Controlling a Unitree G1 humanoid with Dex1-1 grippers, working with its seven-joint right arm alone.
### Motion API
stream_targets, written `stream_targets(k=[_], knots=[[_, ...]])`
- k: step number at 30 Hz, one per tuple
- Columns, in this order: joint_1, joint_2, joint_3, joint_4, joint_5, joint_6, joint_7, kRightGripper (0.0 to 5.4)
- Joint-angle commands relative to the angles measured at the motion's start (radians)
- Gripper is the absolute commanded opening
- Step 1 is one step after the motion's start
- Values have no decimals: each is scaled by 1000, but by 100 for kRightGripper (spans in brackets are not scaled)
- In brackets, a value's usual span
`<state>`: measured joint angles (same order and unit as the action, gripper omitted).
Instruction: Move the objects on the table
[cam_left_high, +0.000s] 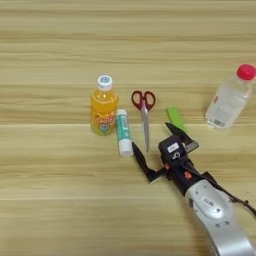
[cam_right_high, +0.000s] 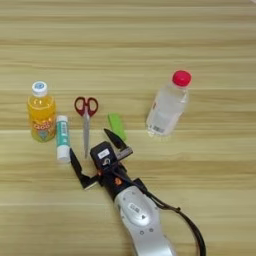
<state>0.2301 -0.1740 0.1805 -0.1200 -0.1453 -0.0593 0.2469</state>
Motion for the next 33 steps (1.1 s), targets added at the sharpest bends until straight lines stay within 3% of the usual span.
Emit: stream_targets(k=[1, 11, 18, 23, 29, 33], knots=[[-30, -5, 2, -32, -2, -33, -7, 537], [-36, 19, -53, -79, 40, -62, -35, 537], [-18, 26, -2, -174, 89, -38, 26, 537], [-32, 46, 40, -216, 153, 49, 73, 537], [-132, 73, 66, -200, 191, 194, 101, 537], [-182, 77, 88, -192, 188, 230, 118, 537]])
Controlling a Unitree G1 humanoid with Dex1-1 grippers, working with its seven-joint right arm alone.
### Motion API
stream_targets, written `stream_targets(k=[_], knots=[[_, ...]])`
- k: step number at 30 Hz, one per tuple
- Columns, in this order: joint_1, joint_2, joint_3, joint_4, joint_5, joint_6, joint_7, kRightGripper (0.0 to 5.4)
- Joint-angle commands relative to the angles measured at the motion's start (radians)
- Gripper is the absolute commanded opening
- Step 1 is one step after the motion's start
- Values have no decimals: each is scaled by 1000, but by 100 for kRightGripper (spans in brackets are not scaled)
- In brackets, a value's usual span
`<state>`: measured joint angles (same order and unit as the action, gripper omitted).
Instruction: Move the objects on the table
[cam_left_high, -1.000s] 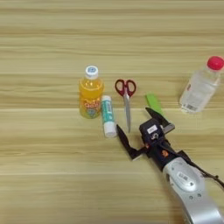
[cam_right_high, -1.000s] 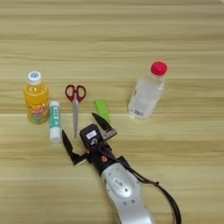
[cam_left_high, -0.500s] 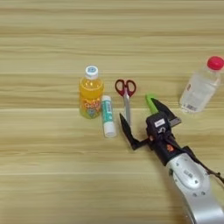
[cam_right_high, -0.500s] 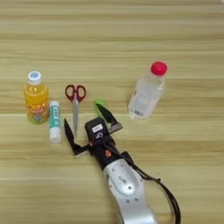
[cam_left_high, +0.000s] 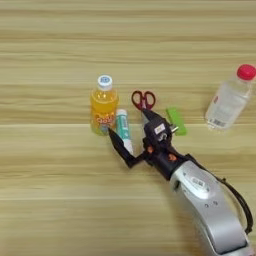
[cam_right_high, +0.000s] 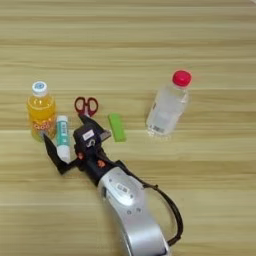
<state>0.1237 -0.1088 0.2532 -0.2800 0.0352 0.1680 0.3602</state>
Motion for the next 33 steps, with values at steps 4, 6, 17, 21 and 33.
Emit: stream_targets(k=[4, 6, 17, 21, 33], knots=[[-122, 33, 45, 9, 3, 15, 9, 537], [-137, 42, 61, 26, 1, 17, 12, 537], [-248, 93, 60, 200, -12, -25, -7, 537], [-282, 103, 57, 256, -18, -50, -11, 537], [-348, 123, 37, 358, -26, -100, -20, 537]])
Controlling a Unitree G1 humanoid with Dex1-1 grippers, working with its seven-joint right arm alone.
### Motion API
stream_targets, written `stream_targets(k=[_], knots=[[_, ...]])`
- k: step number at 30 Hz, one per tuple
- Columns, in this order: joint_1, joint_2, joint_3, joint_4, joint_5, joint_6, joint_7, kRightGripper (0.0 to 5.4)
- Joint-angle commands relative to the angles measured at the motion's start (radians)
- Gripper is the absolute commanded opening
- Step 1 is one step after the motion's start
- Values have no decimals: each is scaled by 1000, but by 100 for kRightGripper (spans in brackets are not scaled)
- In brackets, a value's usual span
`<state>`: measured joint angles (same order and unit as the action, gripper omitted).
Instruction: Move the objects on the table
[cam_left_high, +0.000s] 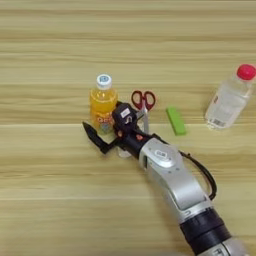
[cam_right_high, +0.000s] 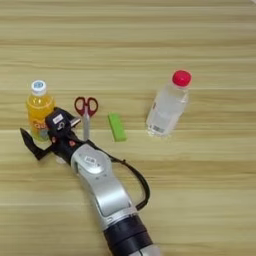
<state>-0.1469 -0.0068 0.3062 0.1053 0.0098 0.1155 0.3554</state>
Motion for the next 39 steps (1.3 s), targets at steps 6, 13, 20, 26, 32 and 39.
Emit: stream_targets(k=[6, 13, 20, 26, 32, 39], knots=[[-90, 30, -25, -9, -2, -55, -17, 537], [-97, 34, -36, 1, 0, -59, -16, 457], [-97, 38, -46, -5, 3, -57, -16, 375], [-98, 41, -53, -16, 7, -57, -16, 346], [-96, 42, -55, -19, 5, -60, -17, 346], [-93, 37, -54, -82, 0, -55, -20, 346]])
